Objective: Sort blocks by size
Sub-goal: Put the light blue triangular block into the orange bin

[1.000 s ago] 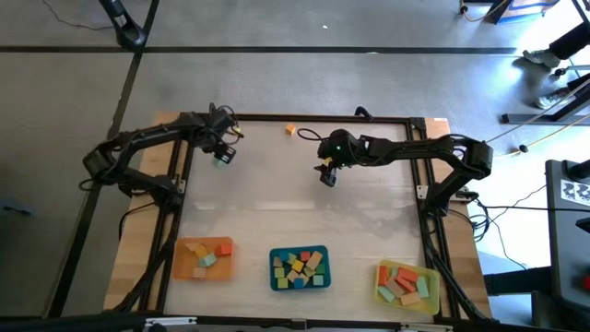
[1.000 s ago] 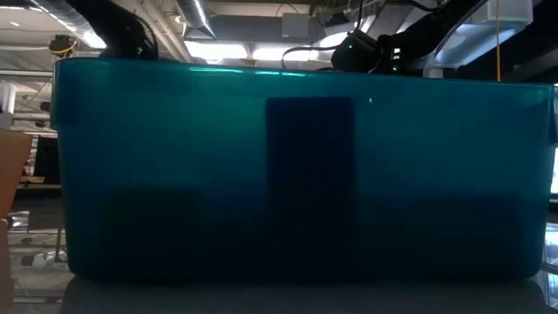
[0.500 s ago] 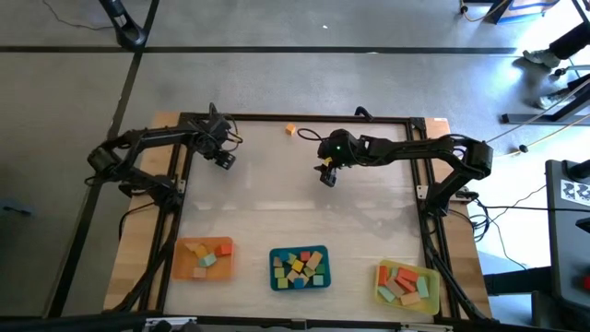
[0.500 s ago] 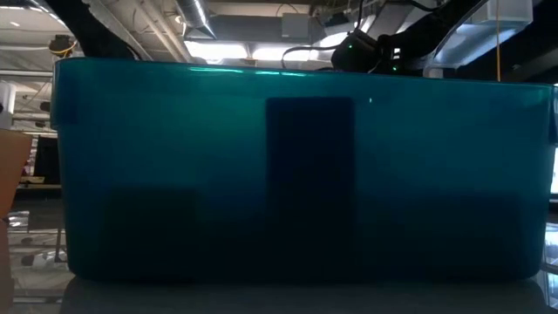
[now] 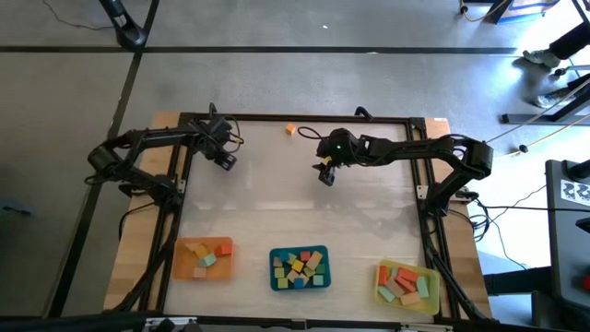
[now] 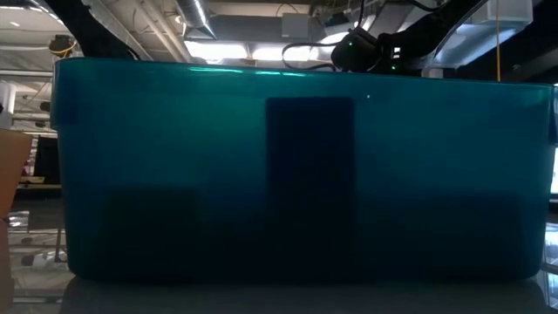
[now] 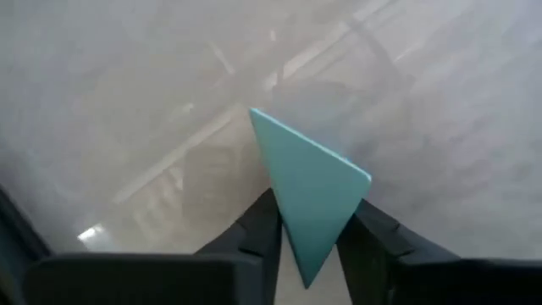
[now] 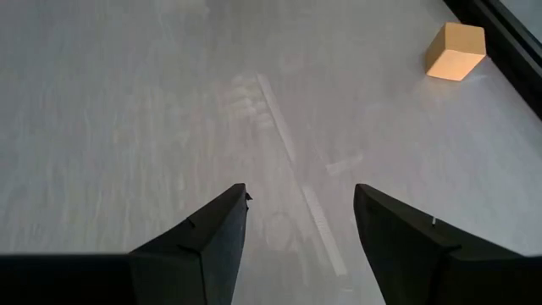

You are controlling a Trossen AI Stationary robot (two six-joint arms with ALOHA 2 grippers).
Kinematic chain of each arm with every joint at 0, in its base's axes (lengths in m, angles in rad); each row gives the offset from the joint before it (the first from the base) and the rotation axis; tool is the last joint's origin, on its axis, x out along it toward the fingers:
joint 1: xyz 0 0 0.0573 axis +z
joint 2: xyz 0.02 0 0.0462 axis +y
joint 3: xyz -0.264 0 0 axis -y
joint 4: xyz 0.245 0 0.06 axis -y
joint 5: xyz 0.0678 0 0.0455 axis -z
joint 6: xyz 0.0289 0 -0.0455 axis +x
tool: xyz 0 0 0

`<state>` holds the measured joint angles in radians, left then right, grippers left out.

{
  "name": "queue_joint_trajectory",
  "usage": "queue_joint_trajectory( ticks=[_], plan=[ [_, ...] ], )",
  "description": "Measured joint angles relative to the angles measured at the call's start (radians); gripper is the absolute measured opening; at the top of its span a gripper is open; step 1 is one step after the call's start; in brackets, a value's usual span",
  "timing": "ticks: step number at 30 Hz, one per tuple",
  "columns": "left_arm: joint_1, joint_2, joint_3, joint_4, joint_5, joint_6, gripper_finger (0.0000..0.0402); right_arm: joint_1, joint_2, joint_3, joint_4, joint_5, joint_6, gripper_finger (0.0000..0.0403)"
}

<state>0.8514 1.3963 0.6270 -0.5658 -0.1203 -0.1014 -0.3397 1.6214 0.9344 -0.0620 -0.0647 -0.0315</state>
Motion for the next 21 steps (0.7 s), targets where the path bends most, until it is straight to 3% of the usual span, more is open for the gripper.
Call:
queue_joint_trajectory(
  ticks=[4, 14, 21],
  plan=[
    [-0.029, -0.042, 0.015, -0.032, -0.01, -0.008, 0.0061, 0.0, 0.0, 0.0, 0.0, 0.0, 0.0, 0.0218],
    [-0.26, -0.265, 0.149, -0.265, 0.012, -0.064, 0.0067, 0.0, 0.0, 0.0, -0.001, 0.0, 0.0, 0.0218],
    [-0.489, -0.385, 0.178, -0.316, 0.215, -0.156, 0.0071, 0.0, 0.0, 0.0, -0.01, 0.0, 0.0, 0.0218]
  ],
)
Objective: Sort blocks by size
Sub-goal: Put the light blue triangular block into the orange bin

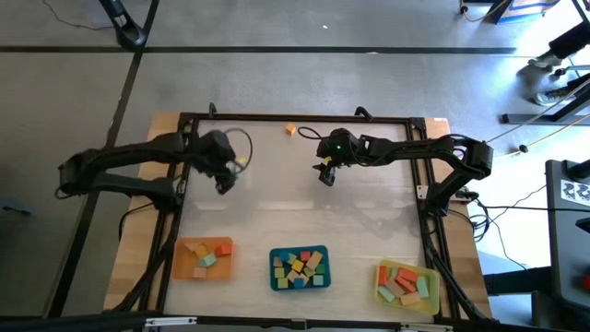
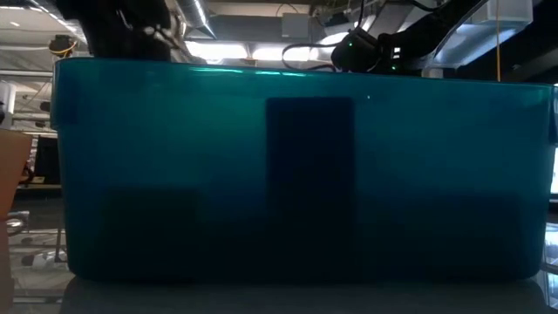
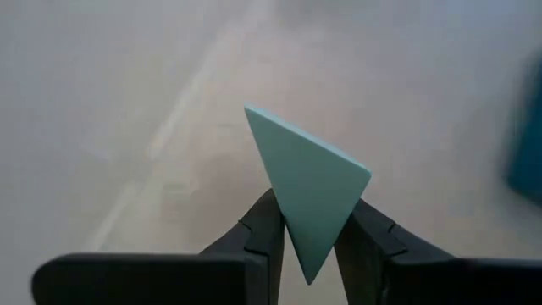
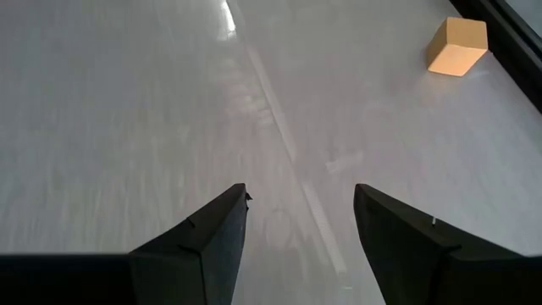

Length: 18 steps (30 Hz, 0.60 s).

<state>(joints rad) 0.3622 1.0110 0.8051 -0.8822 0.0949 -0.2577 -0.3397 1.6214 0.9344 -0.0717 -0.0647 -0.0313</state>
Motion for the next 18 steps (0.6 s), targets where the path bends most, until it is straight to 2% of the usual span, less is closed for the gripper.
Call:
queue_joint_trajectory(
  ticks=[2, 5, 10, 18],
  plan=[
    [-0.08, -0.019, 0.0, -0.006, 0.038, -0.02, 0.0071, 0.0, 0.0, 0.0, -0.004, 0.0, 0.0, 0.0218],
    [-0.189, -0.035, 0.0, -0.061, 0.044, -0.032, 0.0068, 0.0, 0.0, 0.0, -0.005, 0.0, 0.0, 0.0218],
    [-0.356, -0.037, 0.0, -0.129, 0.063, -0.176, 0.0068, 0.0, 0.0, 0.0, -0.009, 0.0, 0.0, 0.0218],
    [-0.657, -0.036, 0.0, -0.12, 0.078, -0.427, 0.0071, 0.0, 0.0, 0.0, -0.009, 0.0, 0.0, 0.0218]
  ],
)
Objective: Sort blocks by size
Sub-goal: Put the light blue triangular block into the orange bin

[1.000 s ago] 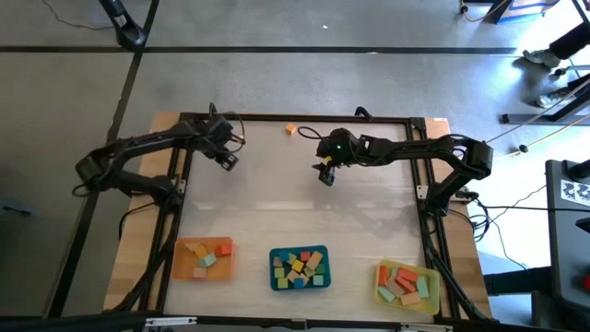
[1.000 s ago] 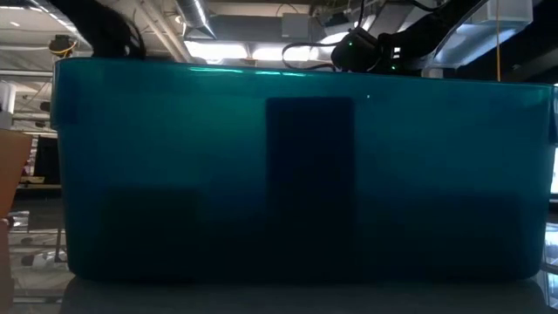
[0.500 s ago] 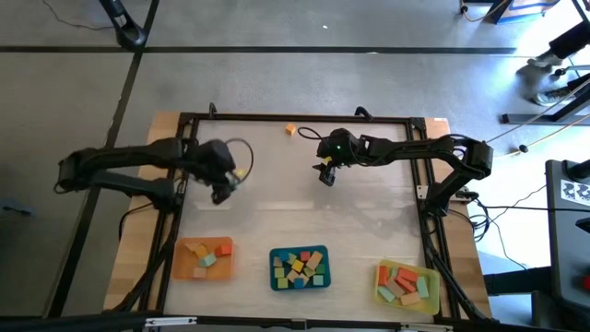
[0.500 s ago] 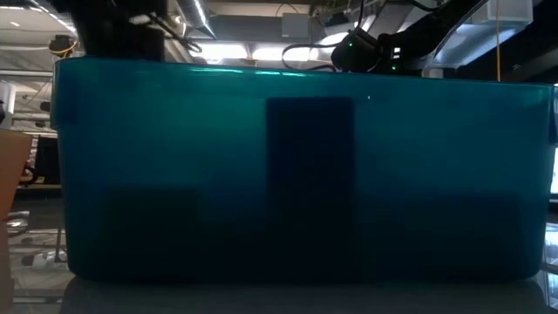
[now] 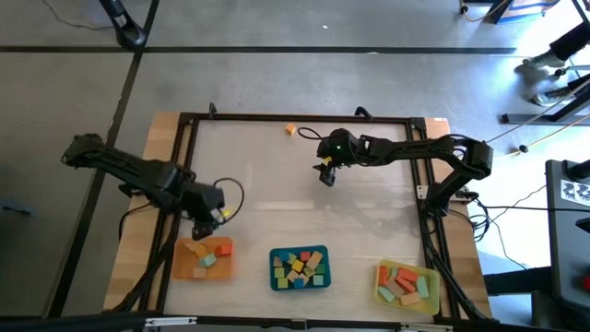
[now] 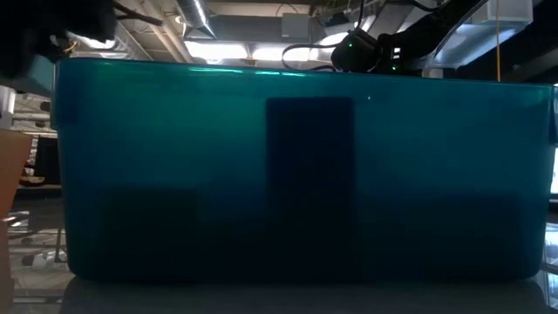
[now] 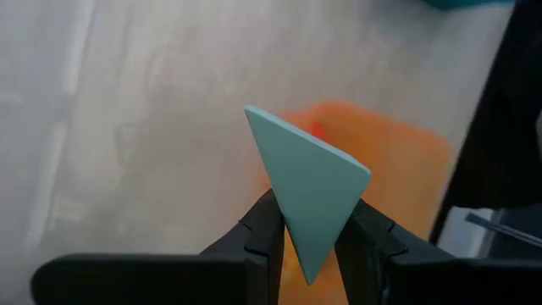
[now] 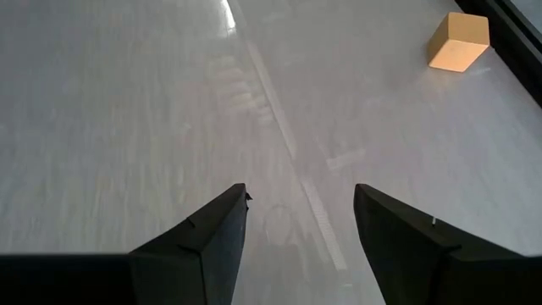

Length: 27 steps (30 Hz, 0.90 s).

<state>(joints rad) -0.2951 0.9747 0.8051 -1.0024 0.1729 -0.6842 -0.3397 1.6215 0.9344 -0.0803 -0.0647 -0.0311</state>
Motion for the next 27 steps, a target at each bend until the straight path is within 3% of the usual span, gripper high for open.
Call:
queue_joint_trajectory(
  ticks=[9, 13, 20, 27],
  plan=[
    [-0.28, 0.005, -0.001, 0.084, -0.083, -0.309, 0.0072, 0.0, 0.0, 0.0, 0.001, 0.0, 0.0, 0.0218],
    [-0.366, 0.031, -0.062, 0.21, -0.233, -0.485, 0.0072, 0.0, 0.0, 0.0, 0.002, 0.0, 0.0, 0.0218],
    [-0.459, 0.117, -0.162, 0.473, -0.209, -0.565, 0.0072, -0.001, 0.0, 0.0, 0.008, 0.0, -0.016, 0.0218],
    [-0.462, 0.197, -0.164, 0.46, -0.204, -0.512, 0.0097, -0.001, 0.0, 0.0, 0.011, 0.0, -0.026, 0.0218]
  ],
)
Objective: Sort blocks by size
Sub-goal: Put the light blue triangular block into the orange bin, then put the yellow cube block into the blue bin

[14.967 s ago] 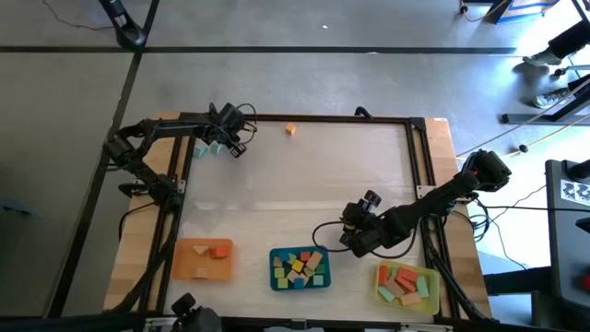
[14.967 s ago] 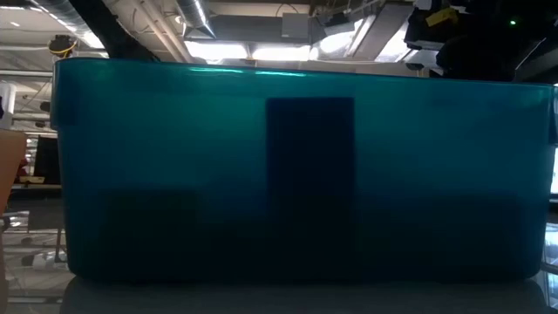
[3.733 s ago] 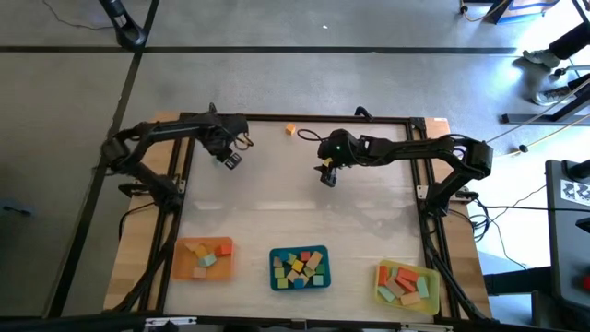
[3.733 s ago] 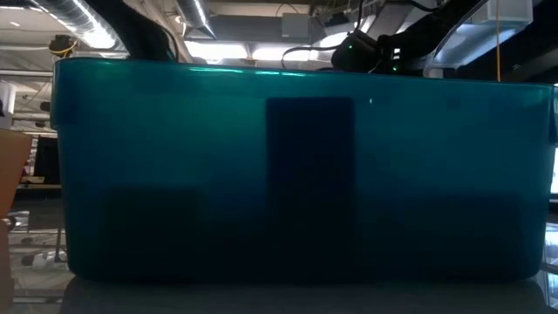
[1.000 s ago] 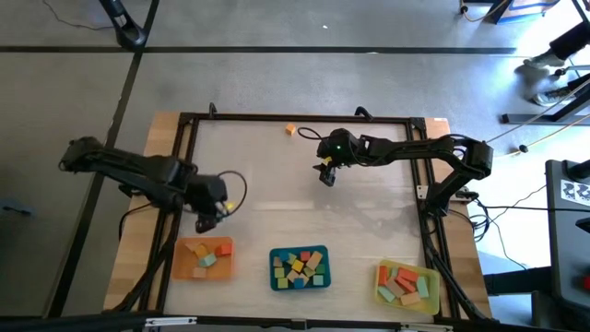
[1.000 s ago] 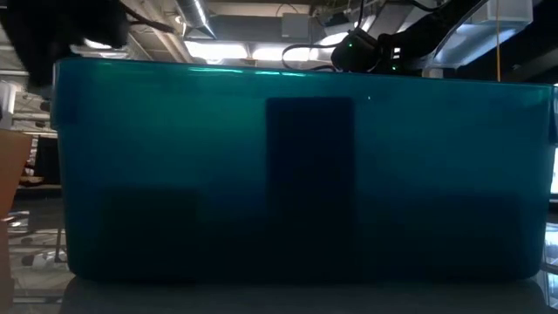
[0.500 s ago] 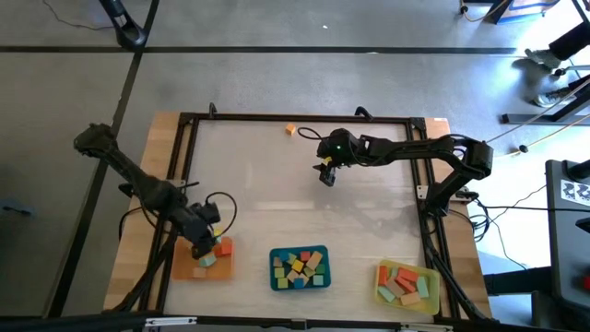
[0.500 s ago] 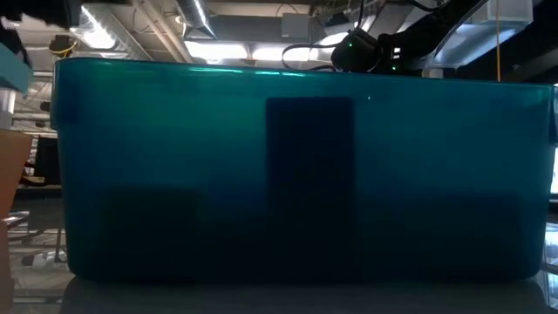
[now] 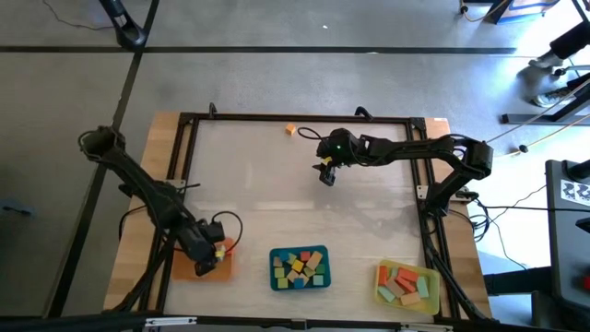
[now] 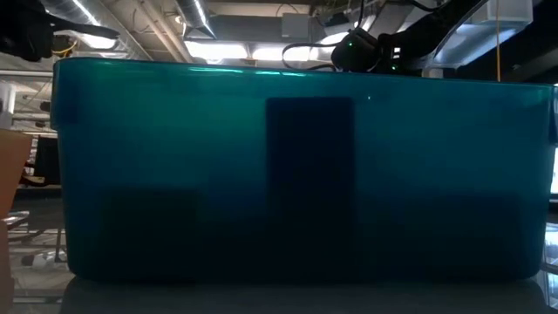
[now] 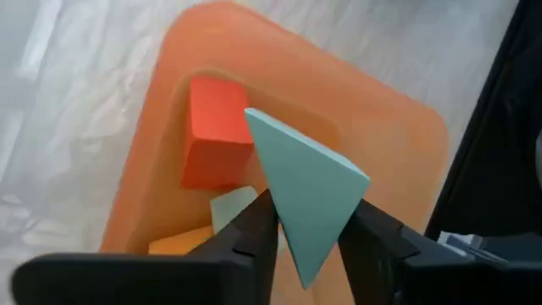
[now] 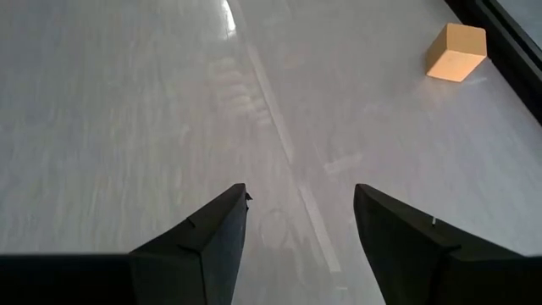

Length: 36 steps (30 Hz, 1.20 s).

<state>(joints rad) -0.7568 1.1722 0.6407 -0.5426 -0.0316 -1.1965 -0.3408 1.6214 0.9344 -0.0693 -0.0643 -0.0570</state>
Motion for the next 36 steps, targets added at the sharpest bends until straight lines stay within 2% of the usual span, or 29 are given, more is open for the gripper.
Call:
queue_joint_trajectory(
  ticks=[3, 7, 11, 14, 17, 23, 25, 30, 33, 36],
  plan=[
    [0.048, -0.009, 0.004, -0.004, 0.024, 0.05, 0.0132, 0.0, 0.0, 0.0, -0.001, 0.0, 0.0, 0.0218],
    [0.137, -0.045, 0.038, -0.066, 0.108, 0.129, 0.0174, 0.0, 0.0, 0.0, -0.001, 0.0, 0.0, 0.0218],
    [0.241, -0.093, 0.074, -0.175, 0.17, 0.207, 0.0192, 0.0, 0.0, 0.0, -0.001, 0.0, 0.0, 0.0218],
    [0.348, -0.132, 0.088, -0.207, 0.104, 0.279, 0.0192, 0.001, 0.0, 0.0, 0.0, 0.0, 0.0, 0.0218],
    [0.466, -0.158, 0.092, -0.178, -0.042, 0.417, 0.0188, 0.001, 0.0, 0.0, 0.0, 0.0, 0.0, 0.0218],
    [0.751, -0.135, 0.093, 0.057, -0.291, 0.757, 0.0183, 0.001, 0.0, 0.0, 0.0, 0.049, -0.003, 0.0218],
    [0.847, -0.106, 0.093, 0.174, -0.334, 0.841, 0.0183, 0.0, 0.0, 0.0, -0.002, 0.079, -0.003, 0.0218],
    [1.034, 0.013, 0.093, 0.48, -0.292, 1.009, 0.0182, 0.0, 0.0, 0.0, -0.024, 0.098, -0.003, 0.0218],
    [1.113, 0.121, 0.093, 0.652, -0.224, 1.088, 0.0182, 0.0, -0.009, 0.0, -0.058, 0.101, -0.003, 0.0218],
    [1.181, 0.247, 0.129, 0.731, -0.185, 1.101, 0.0182, 0.0, -0.02, 0.0, -0.087, 0.129, -0.003, 0.0218]
  ],
)
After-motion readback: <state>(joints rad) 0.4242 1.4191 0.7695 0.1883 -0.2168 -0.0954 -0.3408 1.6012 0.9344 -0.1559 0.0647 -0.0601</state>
